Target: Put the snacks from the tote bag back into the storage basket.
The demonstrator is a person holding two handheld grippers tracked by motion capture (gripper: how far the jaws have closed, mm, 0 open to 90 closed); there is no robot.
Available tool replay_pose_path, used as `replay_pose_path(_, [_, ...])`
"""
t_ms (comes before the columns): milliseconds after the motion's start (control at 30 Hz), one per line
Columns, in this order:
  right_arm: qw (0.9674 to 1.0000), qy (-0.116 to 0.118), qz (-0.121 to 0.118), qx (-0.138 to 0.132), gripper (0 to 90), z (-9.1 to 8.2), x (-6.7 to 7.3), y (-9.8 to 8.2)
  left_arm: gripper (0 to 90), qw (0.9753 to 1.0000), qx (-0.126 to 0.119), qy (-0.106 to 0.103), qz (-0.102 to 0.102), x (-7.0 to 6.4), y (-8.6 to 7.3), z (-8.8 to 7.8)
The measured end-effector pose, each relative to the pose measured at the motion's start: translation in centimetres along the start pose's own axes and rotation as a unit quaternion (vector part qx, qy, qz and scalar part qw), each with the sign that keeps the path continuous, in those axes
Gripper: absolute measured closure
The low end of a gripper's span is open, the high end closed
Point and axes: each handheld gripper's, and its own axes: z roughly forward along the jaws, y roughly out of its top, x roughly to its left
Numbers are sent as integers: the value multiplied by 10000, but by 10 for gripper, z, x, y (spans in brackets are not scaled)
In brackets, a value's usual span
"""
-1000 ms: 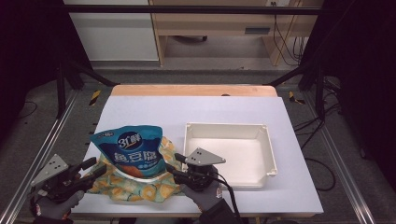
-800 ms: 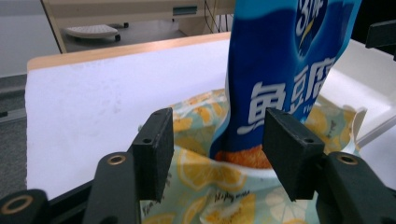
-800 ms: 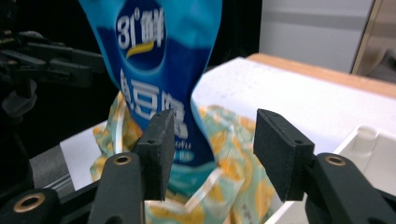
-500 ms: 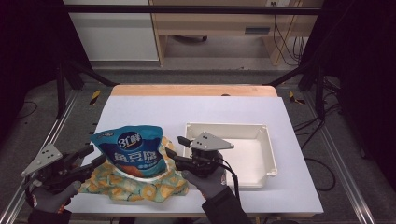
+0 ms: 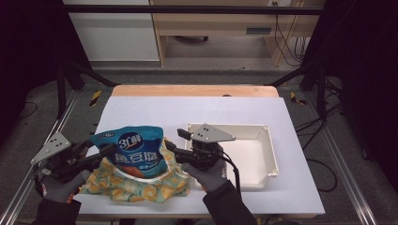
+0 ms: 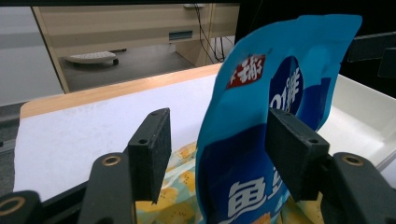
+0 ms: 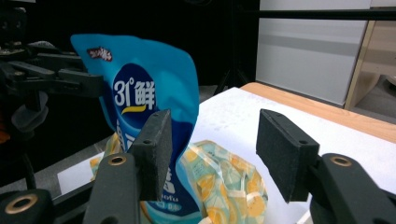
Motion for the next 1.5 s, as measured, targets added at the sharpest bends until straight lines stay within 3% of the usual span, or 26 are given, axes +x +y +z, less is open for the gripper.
replay_pose_path(200, [9999,115,30,-29,477,8,0,4,460,10000,-37,11,-3,2,2,1])
replay_pose_path(433, [9997,187,-37,165,525,25,8,5,601,9999,-53,-87,-42,3,2,-2])
replay_pose_path(600, [9994,142,-144,264,594,35,11,3,684,9998,-54,-123,-175,5,0,-3])
replay_pose_path(1100, [9992,144,-87,354,772,42,9,3,832,9998,30,-23,-213,4,-1,-4])
replay_pose_path(1267, [9992,104,-44,372,883,42,9,4,853,9998,53,32,-186,2,-1,-5])
replay_pose_path(1500, [9990,149,-28,411,900,41,9,5,896,9998,40,129,-165,0,1,-6])
